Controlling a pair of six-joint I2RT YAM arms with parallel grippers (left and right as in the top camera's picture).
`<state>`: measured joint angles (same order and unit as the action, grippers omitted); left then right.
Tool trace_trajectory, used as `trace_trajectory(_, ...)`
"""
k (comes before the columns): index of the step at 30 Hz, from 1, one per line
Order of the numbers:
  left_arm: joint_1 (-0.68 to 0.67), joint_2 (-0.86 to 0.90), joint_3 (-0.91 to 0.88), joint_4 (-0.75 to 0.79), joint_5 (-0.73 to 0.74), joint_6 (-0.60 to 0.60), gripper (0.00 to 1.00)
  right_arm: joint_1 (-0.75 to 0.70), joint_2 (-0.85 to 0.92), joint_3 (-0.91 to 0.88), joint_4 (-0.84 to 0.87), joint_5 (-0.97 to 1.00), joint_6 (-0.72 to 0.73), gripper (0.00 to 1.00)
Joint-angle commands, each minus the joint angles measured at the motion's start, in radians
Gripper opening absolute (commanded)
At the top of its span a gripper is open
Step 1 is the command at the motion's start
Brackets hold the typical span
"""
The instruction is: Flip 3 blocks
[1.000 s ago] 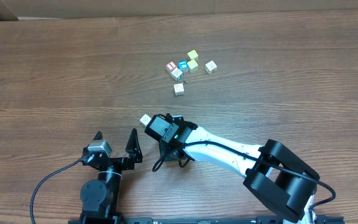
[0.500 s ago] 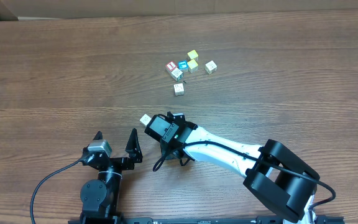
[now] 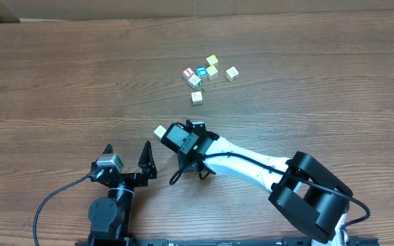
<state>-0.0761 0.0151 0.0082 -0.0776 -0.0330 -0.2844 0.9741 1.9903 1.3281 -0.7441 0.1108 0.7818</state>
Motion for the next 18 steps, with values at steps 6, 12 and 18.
trace_trajectory(6, 0.005, -0.011, -0.003, 0.002, 0.008, 0.016, 0.99, -0.068, -0.058, 0.137, -0.027, -0.102, -0.093, 0.07)
trace_trajectory(12, 0.005, -0.011, -0.003, 0.002, 0.008, 0.015, 1.0, -0.169, -0.083, 0.166, -0.129, -0.102, -0.098, 0.08)
trace_trajectory(18, 0.005, -0.011, -0.003, 0.002, 0.008, 0.015, 1.0, -0.271, -0.043, 0.164, -0.215, -0.114, -0.102, 0.04)
